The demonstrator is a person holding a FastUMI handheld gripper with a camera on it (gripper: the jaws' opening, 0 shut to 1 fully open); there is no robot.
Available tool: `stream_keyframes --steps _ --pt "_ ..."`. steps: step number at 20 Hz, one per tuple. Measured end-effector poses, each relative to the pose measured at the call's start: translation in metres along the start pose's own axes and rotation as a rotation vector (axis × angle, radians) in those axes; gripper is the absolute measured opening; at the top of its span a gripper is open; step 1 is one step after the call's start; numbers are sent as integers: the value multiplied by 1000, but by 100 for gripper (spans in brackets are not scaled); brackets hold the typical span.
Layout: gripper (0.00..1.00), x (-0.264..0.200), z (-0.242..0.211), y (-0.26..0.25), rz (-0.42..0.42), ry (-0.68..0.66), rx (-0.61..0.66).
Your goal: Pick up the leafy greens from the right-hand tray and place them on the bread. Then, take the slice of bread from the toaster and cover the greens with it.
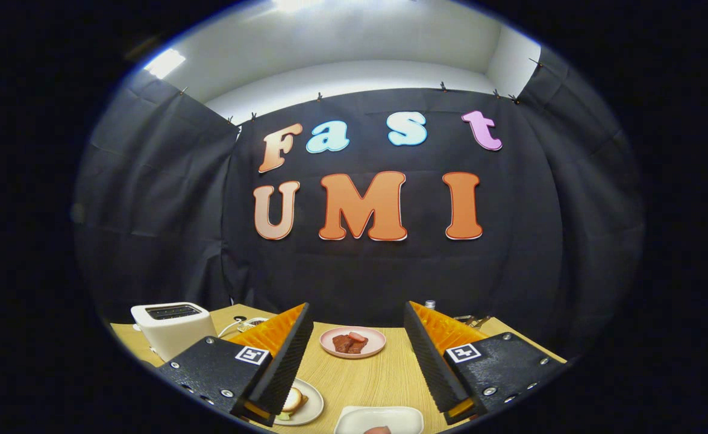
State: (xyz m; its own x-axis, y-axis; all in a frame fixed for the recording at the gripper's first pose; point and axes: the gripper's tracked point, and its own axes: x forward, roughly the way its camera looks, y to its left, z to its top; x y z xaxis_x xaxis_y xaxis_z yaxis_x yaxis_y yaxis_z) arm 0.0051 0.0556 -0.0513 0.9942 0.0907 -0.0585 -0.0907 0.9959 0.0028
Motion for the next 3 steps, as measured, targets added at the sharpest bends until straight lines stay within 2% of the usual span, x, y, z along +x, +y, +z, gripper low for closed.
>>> stream_keyframes --steps 3 --pt "91 0 -5 10 19 -12 26"
